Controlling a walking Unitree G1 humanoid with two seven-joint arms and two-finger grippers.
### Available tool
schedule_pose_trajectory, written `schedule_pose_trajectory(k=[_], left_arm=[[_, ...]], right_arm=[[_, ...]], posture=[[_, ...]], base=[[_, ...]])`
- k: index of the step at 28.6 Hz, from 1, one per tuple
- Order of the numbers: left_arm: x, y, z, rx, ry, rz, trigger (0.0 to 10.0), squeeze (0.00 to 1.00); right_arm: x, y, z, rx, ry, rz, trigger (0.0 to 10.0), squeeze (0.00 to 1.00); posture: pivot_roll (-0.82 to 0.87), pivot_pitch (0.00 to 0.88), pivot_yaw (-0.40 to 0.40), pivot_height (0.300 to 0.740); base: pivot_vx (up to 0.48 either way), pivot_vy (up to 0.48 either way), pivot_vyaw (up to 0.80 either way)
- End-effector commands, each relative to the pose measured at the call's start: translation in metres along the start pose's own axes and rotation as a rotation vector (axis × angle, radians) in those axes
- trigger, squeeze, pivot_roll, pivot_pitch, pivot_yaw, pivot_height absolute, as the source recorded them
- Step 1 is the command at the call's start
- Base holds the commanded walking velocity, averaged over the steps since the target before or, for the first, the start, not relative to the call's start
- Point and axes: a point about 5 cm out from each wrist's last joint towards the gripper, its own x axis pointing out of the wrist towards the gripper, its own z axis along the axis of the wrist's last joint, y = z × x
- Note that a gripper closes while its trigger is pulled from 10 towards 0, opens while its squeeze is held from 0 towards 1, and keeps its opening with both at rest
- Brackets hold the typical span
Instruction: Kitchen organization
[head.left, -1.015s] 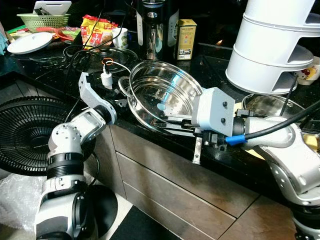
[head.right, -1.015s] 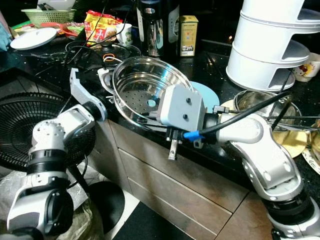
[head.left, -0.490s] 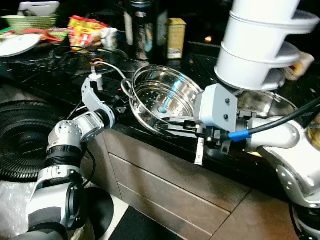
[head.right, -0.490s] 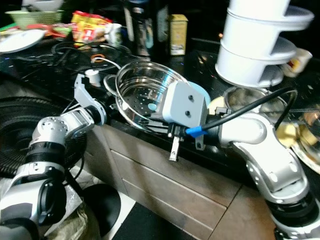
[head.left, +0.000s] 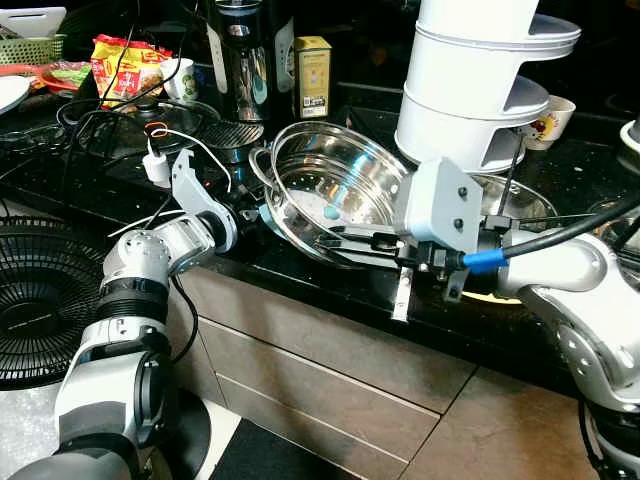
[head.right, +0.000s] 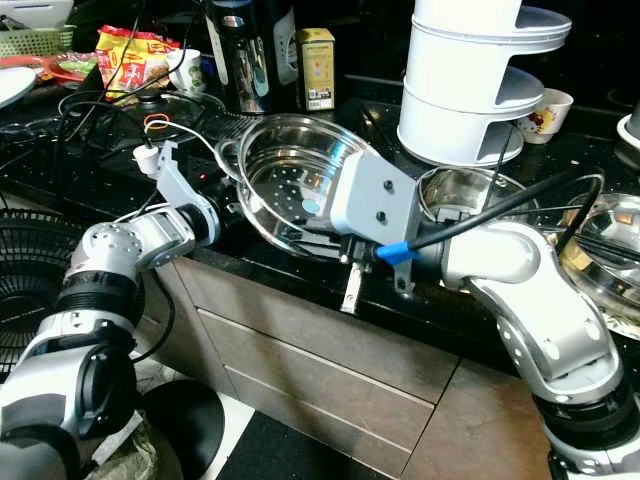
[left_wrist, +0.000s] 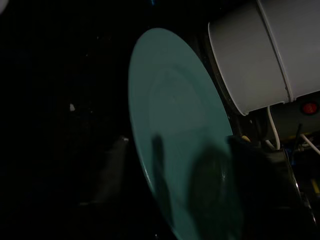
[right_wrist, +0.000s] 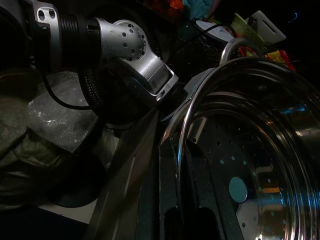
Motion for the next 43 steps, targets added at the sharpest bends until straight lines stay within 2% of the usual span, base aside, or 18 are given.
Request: schedule_pose_trajectory(k=[1,14,20,23,24,25,27,28,30,32,33,35,41,43], left_arm=[[-0.002,0.007,-0.002,-0.025,0.028,0.02,0.0,0.0],[-0.002,0.008,-0.002,-0.036,0.049,0.027,0.0,0.0],[-0.003,0.008,0.001,-0.033,0.026,0.027,0.0,0.0],[-0.006,0.008,0.013,-0.024,-0.06,0.051,0.0,0.0],[-0.009,0.009,0.019,-0.015,-0.115,0.075,0.0,0.0],[-0.009,0.009,0.019,-0.015,-0.115,0.075,0.0,0.0],[-0.018,0.009,0.034,0.016,-0.248,0.104,0.0,0.0],[-0.025,0.004,0.043,0.023,-0.327,0.089,0.0,0.0],[-0.033,-0.003,0.05,0.038,-0.405,0.058,0.0,0.0],[-0.044,-0.02,0.054,0.088,-0.494,-0.049,0.0,0.0],[-0.05,-0.029,0.054,0.099,-0.533,-0.11,0.0,0.0],[-0.059,-0.037,0.051,0.105,-0.58,-0.164,0.0,0.0],[-0.067,-0.038,0.043,0.151,-0.614,-0.159,0.0,0.0],[-0.079,-0.04,0.027,0.204,-0.647,-0.142,0.0,0.0]], right_arm=[[-0.001,-0.002,0.009,-0.05,-0.022,-0.014,0.0,0.0],[-0.001,-0.004,0.011,-0.06,-0.028,-0.025,0.0,0.0],[0.0,-0.004,0.011,-0.059,-0.035,-0.028,0.0,0.0],[0.002,-0.003,0.012,-0.054,-0.052,-0.027,0.0,0.0],[0.003,-0.003,0.012,-0.053,-0.056,-0.027,0.0,0.0],[0.003,-0.003,0.012,-0.053,-0.056,-0.027,0.0,0.0],[0.004,-0.002,0.012,-0.052,-0.062,-0.029,0.0,0.0],[0.005,-0.002,0.012,-0.052,-0.064,-0.03,0.0,0.0],[0.006,-0.002,0.011,-0.051,-0.065,-0.032,0.0,0.0],[0.008,-0.003,0.009,-0.057,-0.056,-0.048,0.0,0.0],[0.009,-0.004,0.006,-0.063,-0.046,-0.062,0.0,0.0],[0.01,-0.005,0.004,-0.069,-0.037,-0.083,0.0,0.0],[0.01,-0.008,0.001,-0.069,-0.032,-0.118,0.0,0.0],[0.008,-0.01,-0.006,-0.071,0.0,-0.158,0.0,0.0]], posture=[[-0.06,0.0,0.01,0.74],[-0.05,0.0,0.013,0.74],[-0.06,0.0,0.015,0.74],[-0.05,0.0,0.013,0.74],[-0.05,0.0,0.013,0.74],[-0.05,0.0,0.013,0.74],[-0.05,0.0,0.012,0.74],[-0.04,0.0,0.012,0.74],[-0.04,0.0,0.012,0.74],[-0.03,0.0,0.012,0.74],[-0.03,0.0,0.014,0.74],[-0.02,0.0,0.015,0.74],[-0.02,0.0,0.018,0.74],[-0.01,0.0,0.021,0.74]], base=[[0.0,0.0,0.0],[0.0,0.0,0.0],[0.0,0.0,0.0],[0.0,0.0,0.0],[0.0,0.0,0.0],[0.0,0.0,0.0],[0.0,0.0,0.0],[0.0,0.0,0.0],[0.0,0.0,0.0],[0.0,0.0,0.0],[0.0,0.0,0.0],[0.0,0.0,0.0],[0.0,0.0,0.0],[0.0,0.0,0.0]])
